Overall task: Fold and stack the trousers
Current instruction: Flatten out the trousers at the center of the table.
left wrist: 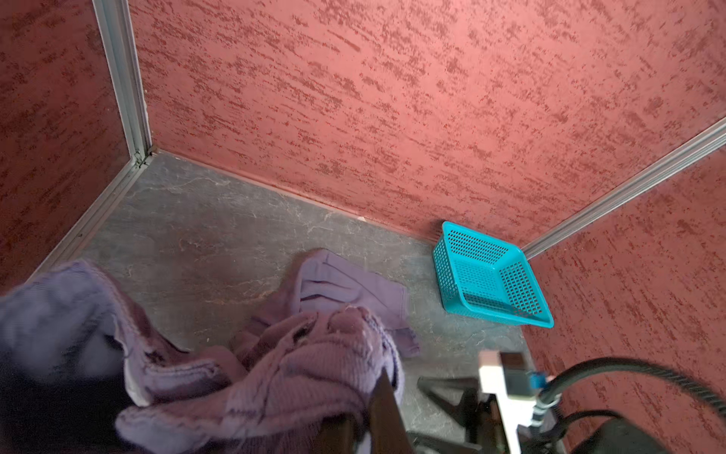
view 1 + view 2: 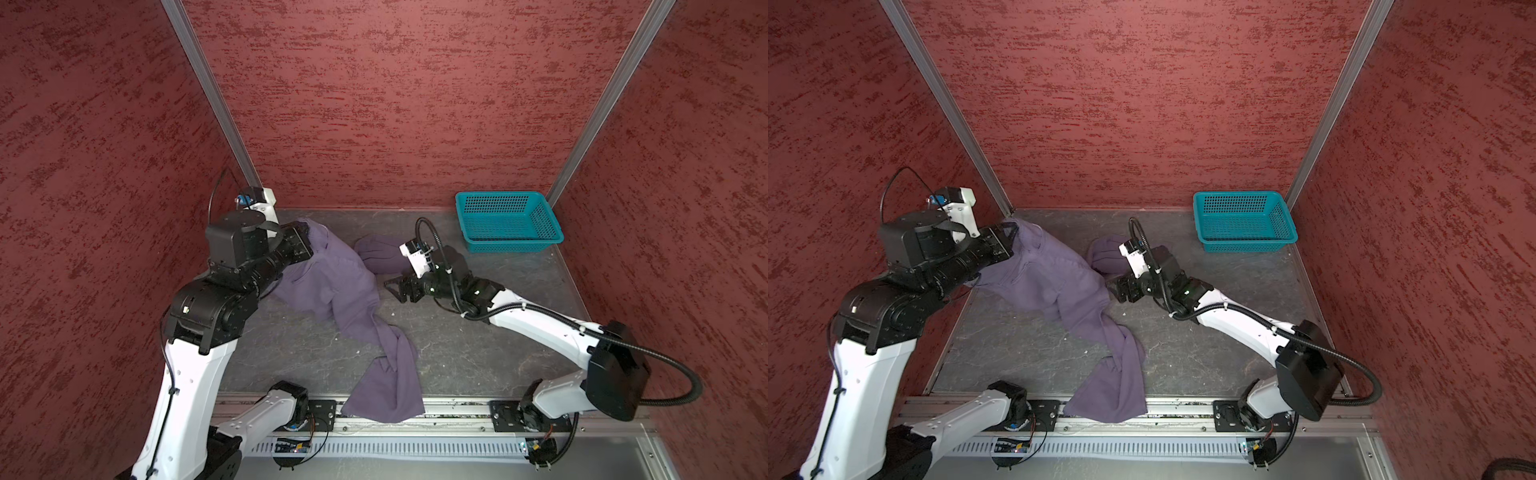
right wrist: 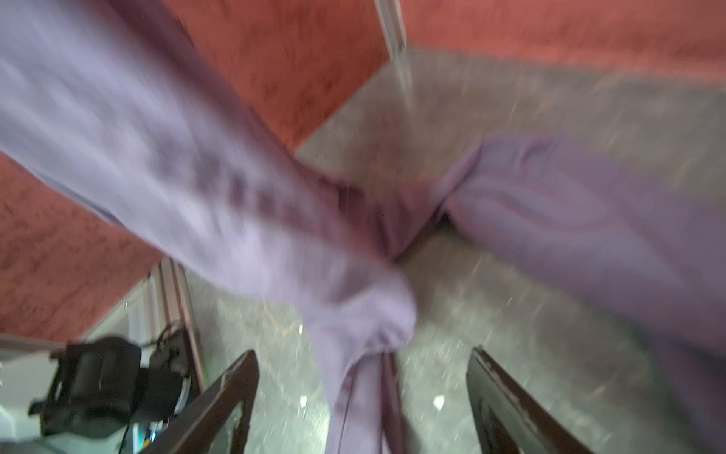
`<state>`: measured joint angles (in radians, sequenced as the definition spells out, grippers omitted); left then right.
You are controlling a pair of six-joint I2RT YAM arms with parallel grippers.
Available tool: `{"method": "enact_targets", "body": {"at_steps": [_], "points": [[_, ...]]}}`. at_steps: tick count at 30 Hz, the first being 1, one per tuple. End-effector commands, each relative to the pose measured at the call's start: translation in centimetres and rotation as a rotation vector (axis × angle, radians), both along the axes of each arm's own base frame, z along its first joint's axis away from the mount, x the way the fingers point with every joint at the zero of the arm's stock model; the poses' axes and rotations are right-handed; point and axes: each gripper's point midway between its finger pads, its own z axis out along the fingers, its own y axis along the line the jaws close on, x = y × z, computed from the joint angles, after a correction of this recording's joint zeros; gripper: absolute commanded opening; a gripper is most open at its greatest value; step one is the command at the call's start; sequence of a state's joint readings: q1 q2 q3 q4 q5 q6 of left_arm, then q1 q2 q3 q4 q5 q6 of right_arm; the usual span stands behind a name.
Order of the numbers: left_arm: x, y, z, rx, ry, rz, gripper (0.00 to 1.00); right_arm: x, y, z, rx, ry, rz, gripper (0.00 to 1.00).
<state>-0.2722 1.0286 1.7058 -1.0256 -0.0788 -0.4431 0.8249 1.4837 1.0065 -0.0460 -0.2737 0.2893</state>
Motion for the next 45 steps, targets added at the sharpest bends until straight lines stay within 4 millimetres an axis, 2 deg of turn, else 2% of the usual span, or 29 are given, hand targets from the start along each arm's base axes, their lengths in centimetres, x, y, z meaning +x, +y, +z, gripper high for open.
{"method": "enact_targets", "body": {"at_steps": [1, 3, 6, 9, 11, 13, 14, 15, 17, 18, 20, 22, 25, 27, 28, 30, 31, 32, 34, 36, 39, 41, 45], "points": [[-0.7, 0.3, 3.4, -0.022, -0.107, -0.019, 0.0, -3.1, 0.0, -5.1, -0.091, 0.118, 0.029, 0.87], [-0.6, 0.9, 3.6, -0.017, -0.108, 0.003, 0.0, -4.1, -1.0, -8.3, -0.167, 0.165, 0.011, 0.89], [-0.6, 1.3, 4.1, -0.026, -0.114, 0.013, 0.0, -6.0, -2.5, -12.0, -0.264, 0.232, 0.01, 0.89], [-0.4, 1.9, 4.3, -0.017, -0.114, 0.032, 0.0, -8.0, -2.7, -14.5, -0.316, 0.283, 0.034, 0.88], [-0.3, 2.2, 4.5, -0.019, -0.112, 0.044, 0.0, -8.9, -2.1, -15.2, -0.313, 0.311, 0.052, 0.83], [-0.3, 2.3, 4.7, -0.026, -0.116, 0.042, 0.0, -8.8, -1.4, -15.6, -0.29, 0.331, 0.047, 0.72], [-0.2, 2.4, 4.8, -0.028, -0.12, 0.041, 0.0, -8.4, -1.1, -15.5, -0.286, 0.325, 0.033, 0.58], [-0.2, 2.5, 4.9, -0.025, -0.122, 0.042, 0.0, -7.8, -1.0, -15.3, -0.285, 0.316, 0.019, 0.34], [-0.1, 2.9, 4.9, -0.02, -0.117, 0.054, 0.0, -5.9, -1.2, -13.9, -0.286, 0.282, -0.022, 0.01], [-0.2, 3.0, 5.0, -0.019, -0.117, 0.056, 0.0, -4.6, -1.7, -12.7, -0.292, 0.255, -0.045, 0.0], [-0.3, 3.2, 5.1, -0.013, -0.121, 0.057, 0.0, -1.0, -3.6, -9.2, -0.314, 0.182, -0.115, 0.0], [-0.5, 3.7, 5.2, -0.001, -0.126, 0.072, 0.0, 2.5, -6.8, -4.9, -0.314, 0.119, -0.211, 0.0], [-0.9, 4.4, 5.3, 0.008, -0.131, 0.095, 0.0, 6.7, -12.3, 2.9, -0.256, 0.011, -0.356, 0.0], [-1.1, 4.5, 5.5, 0.012, -0.139, 0.094, 0.0, 8.1, -14.8, 5.1, -0.288, -0.02, -0.409, 0.0], [-1.2, 4.7, 5.6, 0.016, -0.142, 0.1, 0.0, 8.8, -16.1, 5.4, -0.331, -0.03, -0.44, 0.01], [-1.1, 5.0, 5.4, 0.023, -0.137, 0.11, 0.0, 9.7, -17.7, 5.2, -0.418, -0.035, -0.483, 0.31], [-1.0, 5.1, 5.2, 0.022, -0.132, 0.113, 0.0, 10.6, -18.5, 3.7, -0.48, -0.01, -0.513, 0.48], [-0.8, 5.1, 4.8, 0.015, -0.121, 0.113, 0.0, 11.2, -19.1, 2.9, -0.517, 0.007, -0.543, 0.61], [-0.7, 5.1, 4.1, 0.002, -0.1, 0.103, 0.0, 12.1, -19.6, 1.9, -0.531, 0.032, -0.579, 0.75], [-0.7, 5.4, 3.4, 0.002, -0.078, 0.111, 0.0, 12.5, -19.2, 1.3, -0.496, 0.049, -0.588, 0.78], [-1.0, 6.3, 2.3, 0.0, -0.049, 0.144, 0.0, 12.1, -17.5, 0.9, -0.4, 0.089, -0.548, 0.76], [-1.2, 6.6, 1.7, -0.01, -0.035, 0.152, 0.0, 11.4, -16.1, 0.5, -0.34, 0.13, -0.489, 0.7], [-1.2, 7.4, 0.2, -0.035, 0.004, 0.176, 0.0, 9.1, -13.6, -0.5, -0.267, 0.163, -0.384, 0.65]]}}
